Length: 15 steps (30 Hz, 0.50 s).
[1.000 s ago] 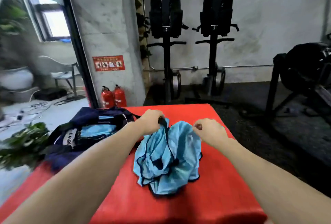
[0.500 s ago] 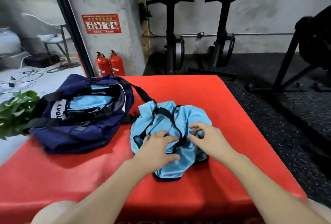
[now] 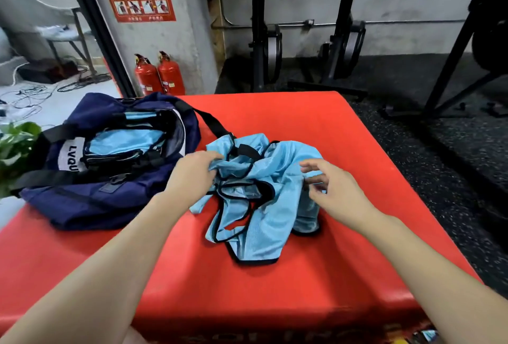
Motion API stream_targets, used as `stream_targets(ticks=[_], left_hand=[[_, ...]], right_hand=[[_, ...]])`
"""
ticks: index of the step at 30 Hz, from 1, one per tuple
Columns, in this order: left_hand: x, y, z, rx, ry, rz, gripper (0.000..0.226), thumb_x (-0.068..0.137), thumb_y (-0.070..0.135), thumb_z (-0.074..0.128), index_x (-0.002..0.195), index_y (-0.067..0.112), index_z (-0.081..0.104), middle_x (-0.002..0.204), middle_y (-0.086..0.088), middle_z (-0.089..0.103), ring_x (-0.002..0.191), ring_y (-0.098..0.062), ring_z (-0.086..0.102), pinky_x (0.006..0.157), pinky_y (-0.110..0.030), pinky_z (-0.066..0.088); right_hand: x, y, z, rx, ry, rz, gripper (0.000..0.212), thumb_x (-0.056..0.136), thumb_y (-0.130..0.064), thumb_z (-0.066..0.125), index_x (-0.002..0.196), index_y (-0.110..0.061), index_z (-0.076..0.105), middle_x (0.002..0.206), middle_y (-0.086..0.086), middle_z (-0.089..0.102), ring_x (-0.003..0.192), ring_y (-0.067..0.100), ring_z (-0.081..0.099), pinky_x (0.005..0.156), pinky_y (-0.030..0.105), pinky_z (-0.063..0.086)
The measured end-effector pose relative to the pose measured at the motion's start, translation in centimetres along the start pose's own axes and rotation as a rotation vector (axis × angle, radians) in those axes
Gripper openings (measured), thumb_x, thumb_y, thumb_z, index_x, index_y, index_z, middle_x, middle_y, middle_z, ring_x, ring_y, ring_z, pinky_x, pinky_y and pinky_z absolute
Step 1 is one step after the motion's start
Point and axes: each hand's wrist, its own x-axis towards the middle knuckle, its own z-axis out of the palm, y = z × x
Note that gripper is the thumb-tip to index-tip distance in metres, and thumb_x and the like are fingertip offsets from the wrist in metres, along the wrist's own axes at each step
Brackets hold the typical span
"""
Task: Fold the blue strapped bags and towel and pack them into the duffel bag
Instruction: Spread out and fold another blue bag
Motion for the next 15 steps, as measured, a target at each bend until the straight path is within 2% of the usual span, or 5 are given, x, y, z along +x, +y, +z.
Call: stream_targets(ticks=[4, 7, 9, 11, 15], left_hand=[[-0.7, 0.9, -0.3, 0.144, 0.035, 0.008, 0.05, 0.086, 0.01, 0.065, 0.133, 0.025, 0.058, 0.131, -0.002, 0.061, 0.122, -0.031, 0.05, 0.099, -0.051, 0.042], [-2.4, 3.6, -0.1, -0.019, 0.109, 0.156, 0.047, 0.085, 0.007, 0.068, 0.128, 0.025, 0.064, 0.123, 0.003, 0.062, 0.118, -0.02, 0.046, 0.103, -0.034, 0.04], [-3.9, 5.8, 0.1, -0.214, 0.095, 0.229, 0.039, 0.083, 0.007, 0.073, 0.118, 0.023, 0.07, 0.103, 0.006, 0.064, 0.096, -0.005, 0.05, 0.091, -0.009, 0.035], [-5.3, 7.6, 0.8, -0.35, 0.002, 0.262, 0.032, 0.08, 0.018, 0.08, 0.111, 0.025, 0.073, 0.089, 0.009, 0.063, 0.078, -0.003, 0.054, 0.077, -0.009, 0.038], [-7.7, 9.4, 3.6, -0.242, -0.238, 0.275, 0.069, 0.073, 0.066, 0.074, 0.131, 0.034, 0.058, 0.114, 0.011, 0.059, 0.102, -0.004, 0.054, 0.095, -0.022, 0.044]], right_hand=[[0.5, -0.1, -1.5, -0.191, -0.017, -0.034, 0.022, 0.081, -0.01, 0.073, 0.092, -0.024, 0.061, 0.084, -0.01, 0.066, 0.066, 0.003, 0.061, 0.063, 0.011, 0.042], [0.5, -0.6, -1.9, -0.296, -0.294, 0.037, 0.011, 0.081, -0.021, 0.074, 0.077, -0.02, 0.064, 0.061, -0.007, 0.067, 0.051, 0.005, 0.063, 0.057, 0.02, 0.046], [0.3, -0.6, -1.5, -0.347, -0.396, 0.039, 0.013, 0.079, -0.024, 0.075, 0.077, -0.02, 0.062, 0.062, -0.009, 0.067, 0.052, 0.001, 0.061, 0.056, 0.022, 0.047], [0.1, -0.4, -0.8, -0.375, -0.401, -0.009, 0.02, 0.074, -0.025, 0.078, 0.081, -0.027, 0.06, 0.066, -0.019, 0.062, 0.061, -0.004, 0.057, 0.057, 0.014, 0.04], [0.4, 0.5, 0.7, -0.402, -0.398, -0.052, 0.039, 0.066, -0.033, 0.084, 0.096, -0.036, 0.059, 0.091, -0.018, 0.053, 0.085, 0.0, 0.051, 0.071, 0.01, 0.037]])
